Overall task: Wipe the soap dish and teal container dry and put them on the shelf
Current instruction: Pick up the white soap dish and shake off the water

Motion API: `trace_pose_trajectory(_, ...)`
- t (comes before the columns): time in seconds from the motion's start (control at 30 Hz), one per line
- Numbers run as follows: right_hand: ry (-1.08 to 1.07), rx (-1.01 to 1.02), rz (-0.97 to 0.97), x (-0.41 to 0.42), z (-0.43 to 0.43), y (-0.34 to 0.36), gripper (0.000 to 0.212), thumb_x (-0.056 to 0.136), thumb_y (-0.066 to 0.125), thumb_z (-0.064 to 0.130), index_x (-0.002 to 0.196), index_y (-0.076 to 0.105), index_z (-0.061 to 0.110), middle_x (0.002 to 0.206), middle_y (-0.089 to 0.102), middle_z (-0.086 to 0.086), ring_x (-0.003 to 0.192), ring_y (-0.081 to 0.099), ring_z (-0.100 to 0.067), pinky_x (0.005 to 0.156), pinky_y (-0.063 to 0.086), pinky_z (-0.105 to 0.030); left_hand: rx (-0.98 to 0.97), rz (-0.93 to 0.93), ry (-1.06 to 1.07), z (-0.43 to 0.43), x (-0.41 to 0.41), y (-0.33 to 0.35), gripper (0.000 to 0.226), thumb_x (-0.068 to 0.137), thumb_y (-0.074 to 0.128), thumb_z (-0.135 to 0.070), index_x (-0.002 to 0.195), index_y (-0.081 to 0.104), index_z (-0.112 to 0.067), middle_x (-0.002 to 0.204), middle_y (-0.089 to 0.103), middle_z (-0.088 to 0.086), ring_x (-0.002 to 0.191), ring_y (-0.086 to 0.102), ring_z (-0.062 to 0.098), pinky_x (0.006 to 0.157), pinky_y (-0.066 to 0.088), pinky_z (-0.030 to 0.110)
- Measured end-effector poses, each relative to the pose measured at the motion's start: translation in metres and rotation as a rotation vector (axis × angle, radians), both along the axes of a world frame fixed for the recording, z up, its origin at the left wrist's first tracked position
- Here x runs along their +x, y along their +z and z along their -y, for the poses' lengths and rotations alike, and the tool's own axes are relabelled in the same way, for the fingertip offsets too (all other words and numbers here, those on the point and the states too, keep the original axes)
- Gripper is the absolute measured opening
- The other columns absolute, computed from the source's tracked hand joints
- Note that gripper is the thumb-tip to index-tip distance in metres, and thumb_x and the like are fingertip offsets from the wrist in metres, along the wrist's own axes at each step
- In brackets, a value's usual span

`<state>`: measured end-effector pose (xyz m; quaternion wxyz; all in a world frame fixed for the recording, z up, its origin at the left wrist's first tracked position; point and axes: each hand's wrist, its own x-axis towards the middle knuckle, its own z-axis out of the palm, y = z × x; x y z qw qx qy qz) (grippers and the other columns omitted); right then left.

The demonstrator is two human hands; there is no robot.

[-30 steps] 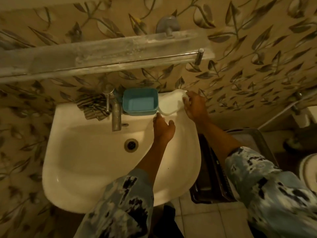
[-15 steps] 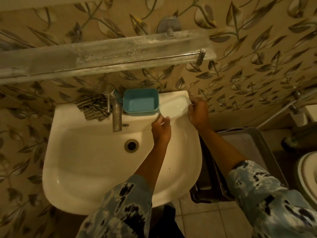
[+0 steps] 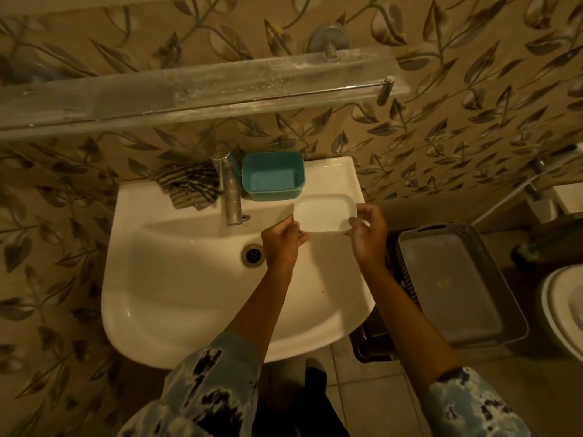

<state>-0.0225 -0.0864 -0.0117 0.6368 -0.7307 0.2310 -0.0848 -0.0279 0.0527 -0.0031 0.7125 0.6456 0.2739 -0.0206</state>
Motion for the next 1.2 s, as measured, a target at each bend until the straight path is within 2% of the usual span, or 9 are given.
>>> trace_pose_trajectory(0.07, -0.018, 0.115, -0.054, -0.009, -0.014, 0.002, 0.023, 0.095, 0.052, 0.014, 0.118, 0.050, 0.014, 0.116, 0.053, -0.002, 0.100, 0.058, -0.018, 0.072, 0.060, -0.040, 0.001, -0.024, 0.012, -0.011, -0.007, 0.003, 0.030, 0.090, 0.056, -0.002, 0.119, 0.062, 0.001, 0.089, 0.068, 0.007, 0.082, 0.069, 0.022, 0.062, 0.057, 0.018)
trace_pose_trajectory(0.13, 0.012, 0.239, -0.084, -0.017, -0.025, 0.004, 0.027, 0.098, 0.049, 0.023, 0.124, 0.046, 0.016, 0.114, 0.047, 0.005, 0.096, 0.054, -0.013, 0.062, 0.061, -0.038, 0.006, -0.038, -0.002, -0.022, -0.013, 0.004, 0.031, 0.091, 0.056, -0.003, 0.121, 0.060, 0.002, 0.096, 0.068, 0.012, 0.087, 0.068, 0.026, 0.066, 0.058, 0.020)
trace_pose_trajectory(0.3, 0.217, 0.537, -0.179, -0.031, -0.044, 0.005, 0.028, 0.102, 0.033, 0.038, 0.123, 0.048, 0.026, 0.121, 0.052, -0.004, 0.106, 0.055, -0.024, 0.061, 0.060, -0.039, 0.014, -0.076, -0.025, -0.049, -0.027, 0.006, 0.027, 0.092, 0.054, -0.003, 0.116, 0.062, 0.004, 0.090, 0.066, 0.014, 0.080, 0.065, 0.024, 0.079, 0.057, 0.035)
trace_pose_trajectory(0.5, 0.315, 0.784, -0.274, -0.040, -0.053, 0.005, 0.037, 0.102, 0.033, 0.035, 0.131, 0.047, 0.017, 0.127, 0.053, -0.013, 0.113, 0.056, -0.031, 0.069, 0.059, -0.042, 0.007, -0.034, -0.066, -0.077, -0.041, 0.002, 0.023, 0.092, 0.052, -0.002, 0.109, 0.067, -0.005, 0.091, 0.067, 0.016, 0.085, 0.065, 0.027, 0.073, 0.059, 0.029)
trace_pose_trajectory(0.7, 0.342, 0.644, -0.238, -0.043, -0.061, 0.010, 0.026, 0.101, 0.035, 0.030, 0.119, 0.051, 0.019, 0.118, 0.055, -0.009, 0.104, 0.057, -0.028, 0.062, 0.057, -0.037, -0.006, -0.071, -0.099, -0.092, -0.044, 0.001, 0.022, 0.093, 0.054, -0.005, 0.111, 0.066, 0.001, 0.102, 0.067, 0.022, 0.098, 0.066, 0.036, 0.079, 0.057, 0.033)
trace_pose_trajectory(0.77, 0.332, 0.582, -0.222, -0.041, -0.062, 0.012, 0.027, 0.101, 0.034, 0.031, 0.121, 0.049, 0.019, 0.120, 0.054, -0.009, 0.106, 0.056, -0.028, 0.065, 0.056, -0.040, -0.016, -0.093, -0.068, -0.101, -0.044, 0.001, 0.018, 0.093, 0.056, -0.006, 0.107, 0.065, 0.001, 0.099, 0.067, 0.023, 0.095, 0.067, 0.037, 0.077, 0.058, 0.032)
trace_pose_trajectory(0.9, 0.316, 0.447, -0.150, -0.037, -0.064, 0.016, 0.027, 0.102, 0.035, 0.034, 0.121, 0.048, 0.021, 0.117, 0.053, -0.004, 0.107, 0.054, -0.025, 0.064, 0.058, -0.041, 0.017, -0.133, -0.003, -0.124, -0.049, -0.002, 0.028, 0.093, 0.057, -0.007, 0.116, 0.059, 0.008, 0.101, 0.067, 0.024, 0.089, 0.067, 0.031, 0.073, 0.057, 0.030)
trace_pose_trajectory(1.03, 0.318, 0.311, -0.058, -0.033, -0.066, 0.021, 0.026, 0.101, 0.038, 0.036, 0.121, 0.051, 0.024, 0.132, 0.046, -0.012, 0.117, 0.049, -0.031, 0.062, 0.058, -0.042, 0.033, -0.157, 0.049, -0.142, -0.051, -0.002, 0.028, 0.092, 0.057, -0.007, 0.116, 0.060, 0.007, 0.101, 0.067, 0.023, 0.089, 0.066, 0.031, 0.073, 0.056, 0.032)
trace_pose_trajectory(1.2, 0.364, 0.174, 0.033, -0.028, -0.070, 0.036, 0.018, 0.101, 0.040, 0.033, 0.112, 0.054, 0.035, 0.126, 0.050, -0.006, 0.113, 0.051, -0.027, 0.061, 0.059, -0.042, 0.080, -0.188, 0.082, -0.156, -0.053, -0.003, 0.025, 0.091, 0.057, -0.009, 0.112, 0.064, 0.003, 0.087, 0.069, 0.015, 0.070, 0.064, 0.019, 0.061, 0.054, 0.024)
